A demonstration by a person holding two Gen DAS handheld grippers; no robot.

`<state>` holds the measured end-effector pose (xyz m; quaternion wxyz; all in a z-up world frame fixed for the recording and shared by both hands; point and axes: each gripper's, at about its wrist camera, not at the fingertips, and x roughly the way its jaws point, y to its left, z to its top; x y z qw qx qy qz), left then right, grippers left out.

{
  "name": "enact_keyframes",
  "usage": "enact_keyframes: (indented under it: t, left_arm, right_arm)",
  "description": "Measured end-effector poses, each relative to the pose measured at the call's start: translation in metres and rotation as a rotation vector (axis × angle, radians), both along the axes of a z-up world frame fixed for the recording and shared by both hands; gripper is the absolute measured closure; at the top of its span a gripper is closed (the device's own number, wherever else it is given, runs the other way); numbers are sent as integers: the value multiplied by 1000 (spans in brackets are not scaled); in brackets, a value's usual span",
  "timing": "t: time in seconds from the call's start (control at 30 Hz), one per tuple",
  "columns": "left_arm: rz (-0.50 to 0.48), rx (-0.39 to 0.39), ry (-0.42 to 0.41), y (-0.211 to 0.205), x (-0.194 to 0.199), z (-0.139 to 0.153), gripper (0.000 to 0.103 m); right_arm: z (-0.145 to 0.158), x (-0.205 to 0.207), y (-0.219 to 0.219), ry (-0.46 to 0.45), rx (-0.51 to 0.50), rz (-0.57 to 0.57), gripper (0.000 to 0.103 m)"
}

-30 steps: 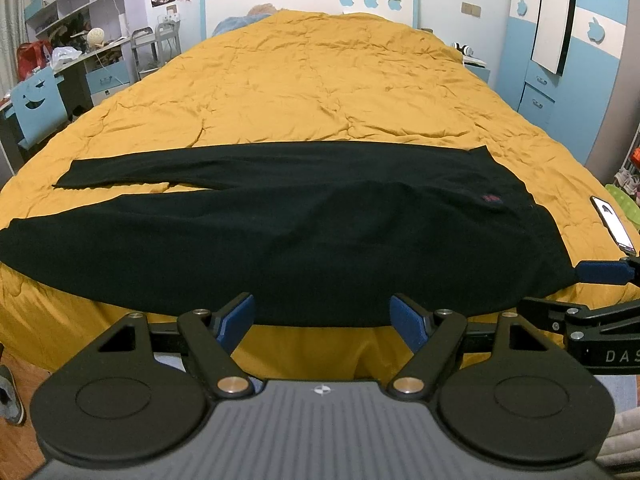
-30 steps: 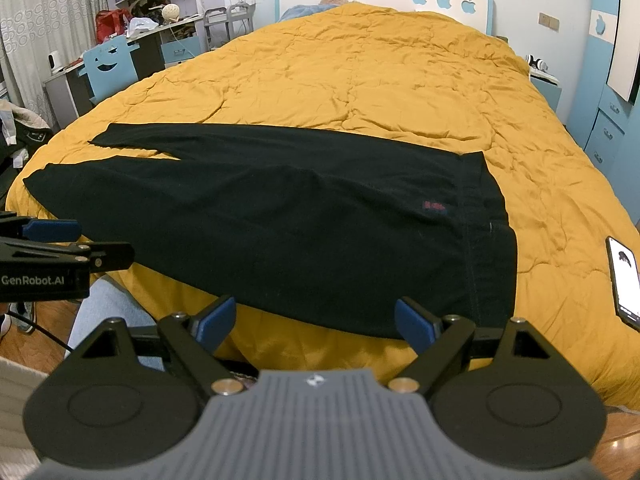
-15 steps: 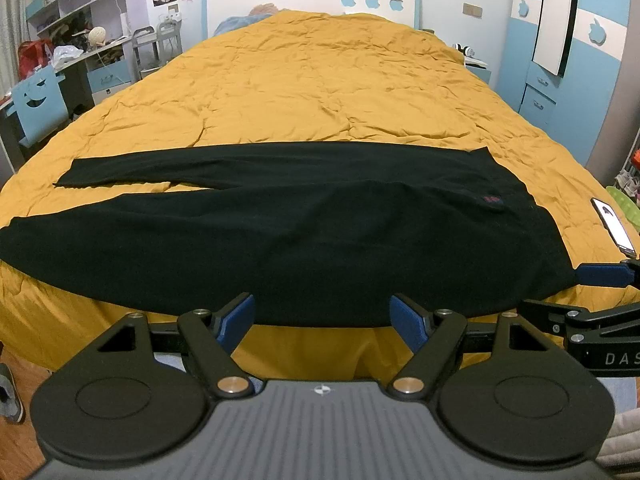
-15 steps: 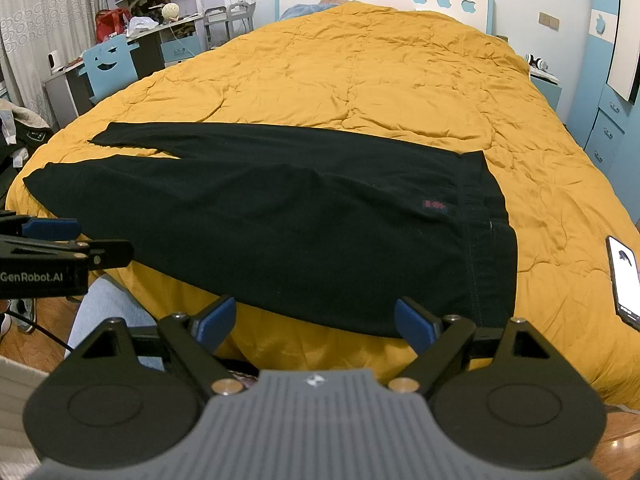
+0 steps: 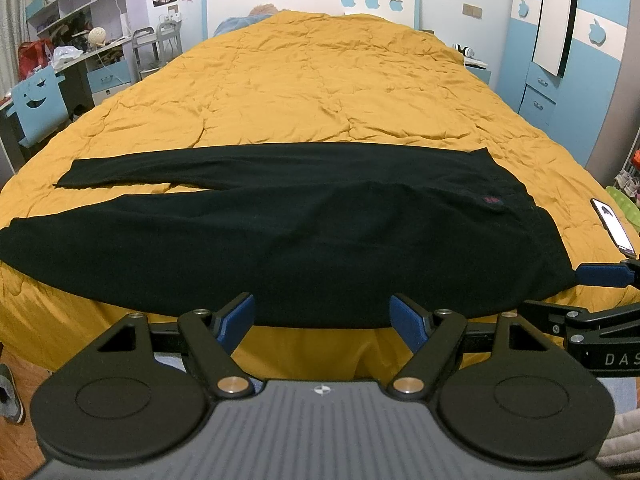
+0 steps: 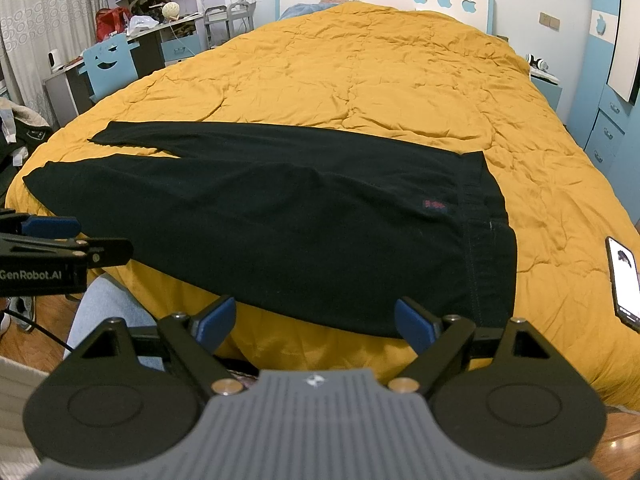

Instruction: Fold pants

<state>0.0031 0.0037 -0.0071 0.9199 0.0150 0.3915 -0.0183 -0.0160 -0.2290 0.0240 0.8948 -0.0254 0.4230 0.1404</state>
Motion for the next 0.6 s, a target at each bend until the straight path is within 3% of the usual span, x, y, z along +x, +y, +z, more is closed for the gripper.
enact_keyframes:
  t: [0.6]
  left_arm:
    - [-4,-7,-3,-1,1,4,15]
  right_arm:
    - [-1,-1,0,1,-2,-1,20]
